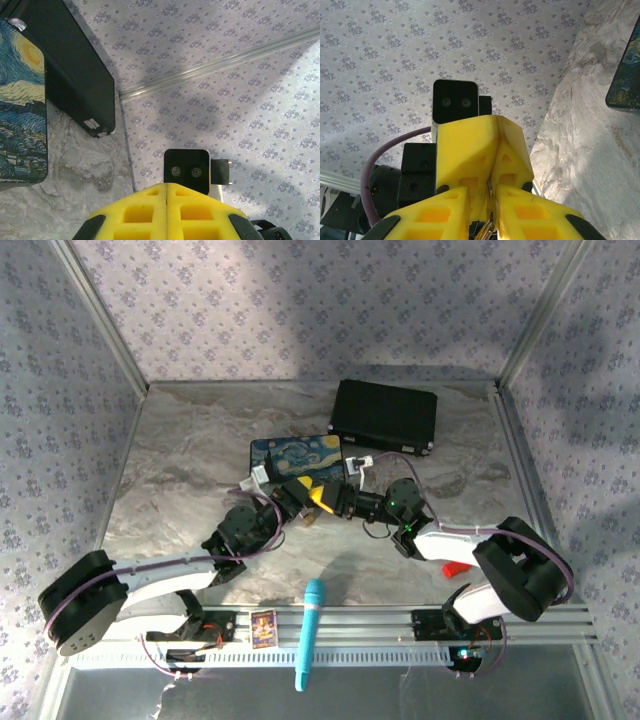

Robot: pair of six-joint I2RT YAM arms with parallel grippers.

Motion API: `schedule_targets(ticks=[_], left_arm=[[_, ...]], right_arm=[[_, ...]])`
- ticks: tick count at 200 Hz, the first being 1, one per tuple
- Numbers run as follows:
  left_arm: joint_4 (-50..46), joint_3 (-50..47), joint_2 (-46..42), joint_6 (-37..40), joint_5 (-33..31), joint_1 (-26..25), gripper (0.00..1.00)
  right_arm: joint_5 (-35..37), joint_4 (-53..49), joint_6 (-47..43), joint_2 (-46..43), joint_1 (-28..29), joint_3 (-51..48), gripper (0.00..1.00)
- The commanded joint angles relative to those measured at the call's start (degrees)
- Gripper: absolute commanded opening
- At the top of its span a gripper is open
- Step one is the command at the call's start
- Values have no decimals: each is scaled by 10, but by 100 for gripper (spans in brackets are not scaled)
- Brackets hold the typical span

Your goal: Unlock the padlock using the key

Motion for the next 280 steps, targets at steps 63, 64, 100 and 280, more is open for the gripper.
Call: schedule_targets(ticks=[63, 64, 100, 280], left_arm=[[-20, -4, -5, -6, -13, -1, 7], [-22, -4, -6, -6, -14, -1, 9], [-259, 23, -68, 4, -62, -1, 88], [-300, 82, 233, 92, -159, -27, 61]], right_arm=[[8, -3, -18, -23, -17, -16, 0], [8, -4, -20, -24, -17, -16, 0], [10, -180, -100, -78, -50, -40, 0], [13, -310, -194, -54, -86, -80, 0]])
